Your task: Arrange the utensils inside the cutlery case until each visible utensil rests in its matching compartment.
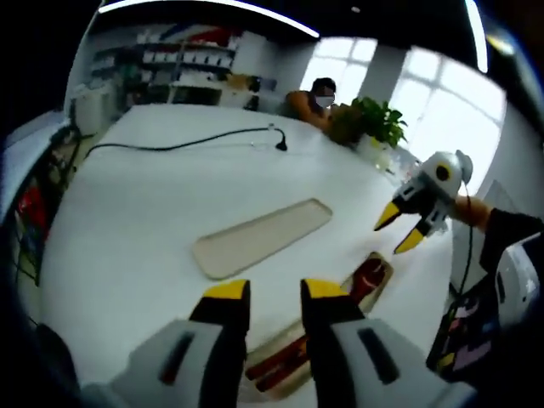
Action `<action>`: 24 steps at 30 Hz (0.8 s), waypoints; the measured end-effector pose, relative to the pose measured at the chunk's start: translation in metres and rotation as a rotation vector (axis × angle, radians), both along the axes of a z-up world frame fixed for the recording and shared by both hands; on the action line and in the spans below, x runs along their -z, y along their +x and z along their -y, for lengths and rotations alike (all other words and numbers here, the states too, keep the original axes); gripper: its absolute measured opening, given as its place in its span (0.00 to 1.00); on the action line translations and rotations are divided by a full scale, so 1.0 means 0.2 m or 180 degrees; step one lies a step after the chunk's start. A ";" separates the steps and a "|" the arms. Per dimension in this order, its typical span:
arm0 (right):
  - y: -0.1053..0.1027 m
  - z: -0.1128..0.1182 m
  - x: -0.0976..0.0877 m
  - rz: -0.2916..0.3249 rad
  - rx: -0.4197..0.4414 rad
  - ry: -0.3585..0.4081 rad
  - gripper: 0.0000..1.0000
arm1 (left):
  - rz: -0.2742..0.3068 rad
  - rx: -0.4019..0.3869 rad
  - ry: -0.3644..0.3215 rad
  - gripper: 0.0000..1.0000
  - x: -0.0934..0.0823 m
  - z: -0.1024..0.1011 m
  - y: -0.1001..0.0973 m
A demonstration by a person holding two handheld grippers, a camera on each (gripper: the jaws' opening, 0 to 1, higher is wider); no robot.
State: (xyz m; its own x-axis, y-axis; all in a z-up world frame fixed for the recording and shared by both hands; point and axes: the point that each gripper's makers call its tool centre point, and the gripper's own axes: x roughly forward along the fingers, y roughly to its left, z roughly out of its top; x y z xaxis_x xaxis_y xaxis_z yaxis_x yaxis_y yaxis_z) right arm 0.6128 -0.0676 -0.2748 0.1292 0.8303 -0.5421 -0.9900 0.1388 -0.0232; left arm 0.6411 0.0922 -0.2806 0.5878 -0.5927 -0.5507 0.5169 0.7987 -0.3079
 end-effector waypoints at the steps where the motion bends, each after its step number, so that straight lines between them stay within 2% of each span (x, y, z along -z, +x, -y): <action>1: 0.02 0.00 -0.01 0.0011 0.0035 0.0015 0.24 | 0.0010 -0.0006 0.0023 0.25 0.01 0.00 0.01; 4: 0.10 0.02 -0.01 0.0089 0.0178 0.0005 0.24 | 0.0051 -0.0037 0.0112 0.25 0.03 -0.02 0.05; 8: 0.17 0.05 0.01 0.0004 0.0358 0.0046 0.24 | 0.0041 -0.0089 0.0206 0.27 0.07 -0.04 0.10; 13: 0.26 0.13 0.08 0.0007 0.0534 -0.0162 0.24 | -0.0011 -0.0209 0.0266 0.29 0.10 -0.11 0.15; 15: 0.32 0.17 0.10 -0.0047 0.0728 -0.0185 0.24 | -0.0017 -0.0269 0.0290 0.29 0.11 -0.13 0.17; 20: 0.45 0.22 0.15 -0.0102 0.1078 -0.0214 0.24 | -0.0088 -0.0306 0.0229 0.30 0.14 -0.13 0.23; 22: 0.50 0.23 0.16 -0.0186 0.1283 -0.0196 0.24 | -0.0113 -0.0281 0.0187 0.31 0.15 -0.11 0.25; 24: 0.53 0.22 0.18 -0.0202 0.1331 -0.0195 0.24 | -0.0118 -0.0279 0.0186 0.34 0.16 -0.11 0.27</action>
